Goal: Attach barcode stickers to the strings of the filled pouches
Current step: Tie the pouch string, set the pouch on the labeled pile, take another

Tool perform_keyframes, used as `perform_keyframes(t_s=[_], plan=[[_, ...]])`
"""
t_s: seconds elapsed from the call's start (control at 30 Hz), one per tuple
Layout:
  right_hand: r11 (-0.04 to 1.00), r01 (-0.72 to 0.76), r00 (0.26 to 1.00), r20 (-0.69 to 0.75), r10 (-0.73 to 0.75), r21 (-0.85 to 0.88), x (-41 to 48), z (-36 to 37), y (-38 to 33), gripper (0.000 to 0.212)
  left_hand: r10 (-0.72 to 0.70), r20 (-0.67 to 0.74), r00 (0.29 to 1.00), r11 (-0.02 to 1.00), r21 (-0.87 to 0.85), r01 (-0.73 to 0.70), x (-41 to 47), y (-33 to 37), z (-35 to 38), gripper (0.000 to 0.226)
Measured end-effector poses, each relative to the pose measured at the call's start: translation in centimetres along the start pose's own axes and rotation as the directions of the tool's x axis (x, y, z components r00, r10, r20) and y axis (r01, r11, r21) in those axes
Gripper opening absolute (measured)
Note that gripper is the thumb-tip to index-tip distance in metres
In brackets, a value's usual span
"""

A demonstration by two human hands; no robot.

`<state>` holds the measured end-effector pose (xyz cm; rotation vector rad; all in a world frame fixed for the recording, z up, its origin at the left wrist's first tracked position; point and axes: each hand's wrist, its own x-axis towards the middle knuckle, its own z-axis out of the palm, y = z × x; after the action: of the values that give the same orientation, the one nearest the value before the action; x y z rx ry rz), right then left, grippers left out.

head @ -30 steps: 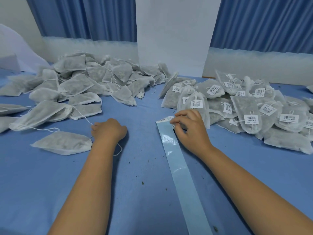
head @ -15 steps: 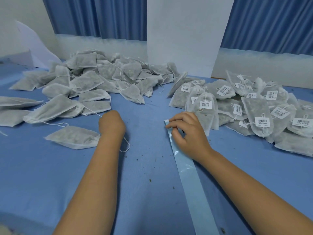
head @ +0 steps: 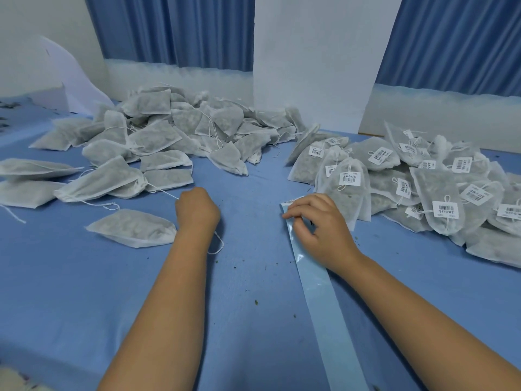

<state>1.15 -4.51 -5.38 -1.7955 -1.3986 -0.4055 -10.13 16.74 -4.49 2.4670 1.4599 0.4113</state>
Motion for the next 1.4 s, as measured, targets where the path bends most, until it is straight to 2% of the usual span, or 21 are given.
perform_keyframes(t_s=[0.1, 0.27, 0.4, 0.47, 0.53, 0.63, 0.7, 0.77, 0.8, 0.83, 0.93, 0.97, 1.07, 1.17, 1.3, 1.37, 1.4], plan=[[1.000, -0.004, 1.000, 0.006, 0.004, 0.015, 0.1, 0.1, -0.1, 0.021, -0.029, 0.012, 1.000, 1.000, -0.011, 0.029, 0.2, -0.2, -0.1, 0.010], [0.999, 0.019, 0.998, 0.066, -0.022, 0.035, 0.0, 0.4, -0.7, 0.020, -0.032, 0.058, 0.998, 0.999, 0.000, 0.033, 0.4, -0.1, 0.2, 0.027], [0.999, 0.027, 0.996, 0.085, -0.029, 0.026, -0.1, 0.4, -0.5, 0.020, -0.043, 0.144, 0.989, 0.988, -0.138, 0.063, -0.5, 1.1, 0.1, 0.034], [0.999, 0.024, 0.996, 0.085, -0.026, 0.023, -0.1, 0.4, -0.6, 0.020, 0.095, 0.189, 0.977, 0.951, -0.307, -0.034, -1.1, 1.8, -0.4, 0.029], [0.999, 0.033, 0.997, 0.063, -0.034, 0.021, 0.0, 0.5, -0.8, 0.023, 0.331, 0.222, 0.917, 0.816, -0.555, -0.160, -2.2, 2.7, -1.1, 0.022], [1.000, 0.003, 1.000, 0.001, -0.003, 0.031, 0.2, 0.5, -0.8, 0.045, 0.612, 0.205, 0.764, 0.538, -0.816, -0.212, -4.1, 4.3, -2.0, 0.031], [0.991, -0.102, 0.995, -0.003, 0.103, 0.089, 0.2, 0.4, -0.8, 0.064, 0.684, 0.141, 0.716, 0.391, -0.899, -0.197, -4.9, 4.8, -2.5, 0.032], [0.949, -0.238, 0.971, 0.047, 0.234, 0.206, 0.3, 0.3, -0.8, 0.082, 0.700, 0.091, 0.708, 0.302, -0.936, -0.178, -5.2, 5.1, -3.1, 0.031], [0.927, -0.278, 0.961, 0.072, 0.269, 0.253, 0.4, 0.3, -0.8, 0.083, 0.709, 0.077, 0.701, 0.276, -0.945, -0.176, -5.4, 5.1, -3.3, 0.031], [0.913, -0.294, 0.956, 0.096, 0.278, 0.282, 0.4, 0.3, -0.8, 0.076, 0.727, 0.069, 0.683, 0.261, -0.948, -0.182, -5.6, 5.2, -3.4, 0.032], [0.882, -0.305, 0.951, 0.152, 0.267, 0.360, 0.6, 0.2, -1.3, 0.024, 0.806, 0.101, 0.583, 0.264, -0.943, -0.201, -6.4, 5.7, -3.6, 0.031], [0.849, -0.332, 0.943, 0.165, 0.289, 0.411, 0.6, 0.2, -1.5, 0.016, 0.821, 0.111, 0.561, 0.261, -0.945, -0.195, -6.6, 5.9, -3.6, 0.031], [0.766, -0.377, 0.926, 0.192, 0.326, 0.521, 0.7, 0.0, -1.7, 0.025, 0.819, 0.105, 0.564, 0.248, -0.951, -0.183, -6.8, 5.9, -3.8, 0.033], [0.716, -0.402, 0.915, 0.221, 0.337, 0.571, 0.9, -0.2, -1.7, 0.022, 0.822, 0.110, 0.559, 0.274, -0.936, -0.219, -7.1, 5.9, -3.9, 0.026], [0.737, -0.419, 0.908, 0.232, 0.350, 0.531, 0.8, -0.4, -0.9, 0.055, 0.854, 0.117, 0.506, 0.275, -0.929, -0.249, -7.1, 5.9, -3.9, 0.032], [0.735, -0.412, 0.911, 0.216, 0.352, 0.538, 0.7, -0.4, -0.8, 0.053, 0.849, 0.101, 0.518, 0.264, -0.932, -0.250, -7.0, 5.9, -3.9, 0.031], [0.728, -0.402, 0.915, 0.209, 0.345, 0.556, 0.7, -0.3, -0.8, 0.046, 0.828, 0.078, 0.556, 0.243, -0.942, -0.230, -6.9, 5.9, -3.9, 0.029]])
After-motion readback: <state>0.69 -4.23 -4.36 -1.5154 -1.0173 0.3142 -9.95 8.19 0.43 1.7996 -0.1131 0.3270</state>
